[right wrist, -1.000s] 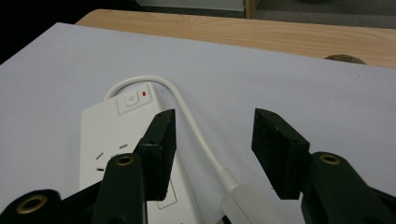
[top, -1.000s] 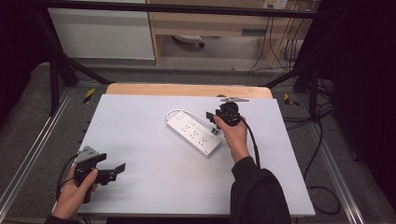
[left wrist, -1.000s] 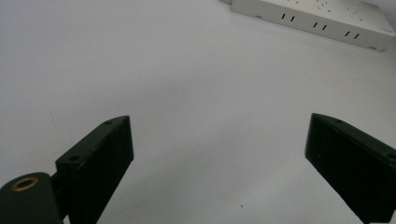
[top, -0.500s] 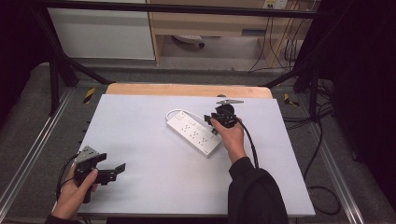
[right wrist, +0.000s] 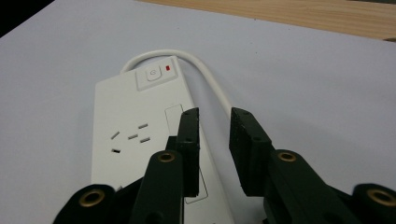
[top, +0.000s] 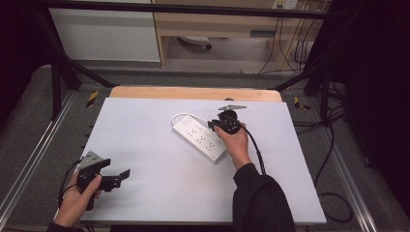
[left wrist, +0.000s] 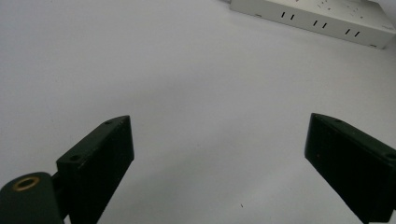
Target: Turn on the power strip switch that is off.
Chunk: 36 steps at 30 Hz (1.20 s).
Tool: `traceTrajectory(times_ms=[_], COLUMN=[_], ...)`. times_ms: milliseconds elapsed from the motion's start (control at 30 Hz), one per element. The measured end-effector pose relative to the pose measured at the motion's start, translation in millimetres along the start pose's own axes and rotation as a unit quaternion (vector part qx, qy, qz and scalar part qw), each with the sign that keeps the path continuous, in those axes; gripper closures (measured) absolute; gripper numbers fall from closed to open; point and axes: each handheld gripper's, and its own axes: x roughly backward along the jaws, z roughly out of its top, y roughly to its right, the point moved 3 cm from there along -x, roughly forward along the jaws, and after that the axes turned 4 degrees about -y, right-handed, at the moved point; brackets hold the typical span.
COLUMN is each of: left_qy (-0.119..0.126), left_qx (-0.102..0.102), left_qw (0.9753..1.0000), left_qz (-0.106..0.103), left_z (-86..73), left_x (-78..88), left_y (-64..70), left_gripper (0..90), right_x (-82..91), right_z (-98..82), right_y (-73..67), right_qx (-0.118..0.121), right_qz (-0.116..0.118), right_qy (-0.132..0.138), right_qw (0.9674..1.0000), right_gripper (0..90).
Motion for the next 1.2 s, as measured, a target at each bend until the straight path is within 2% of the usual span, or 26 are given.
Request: traceTrajectory(times_ms=[533,800,1200], left_qy=[-0.002,-0.003,-0.003], left_qx=[-0.004,-0.005,-0.005], left_qw=[1.0000,1.0000,1.0000], left_qz=[0.002,0.001,0.001], left_z=[-0.1,-0.2,-0.2], left_x=[-0.5,-0.6,-0.7], left_y=[0.8,1.0,1.0], left_gripper=[8.2,8.5,8.6], right_x=[-7.2,-11.1,-14.9], right_z=[-4.4,-7.2,-9.4], right_y=[-11.3,-14.1,-16.3], right_qx=[0.022,0.036,0.041], right_qz=[0.002,0.001,0.000], right_qy=[-0.007,-0.017,-0.021], right_qw=[0.9997,0.9992,0.9989], right_gripper=[89.9,90.0,90.0])
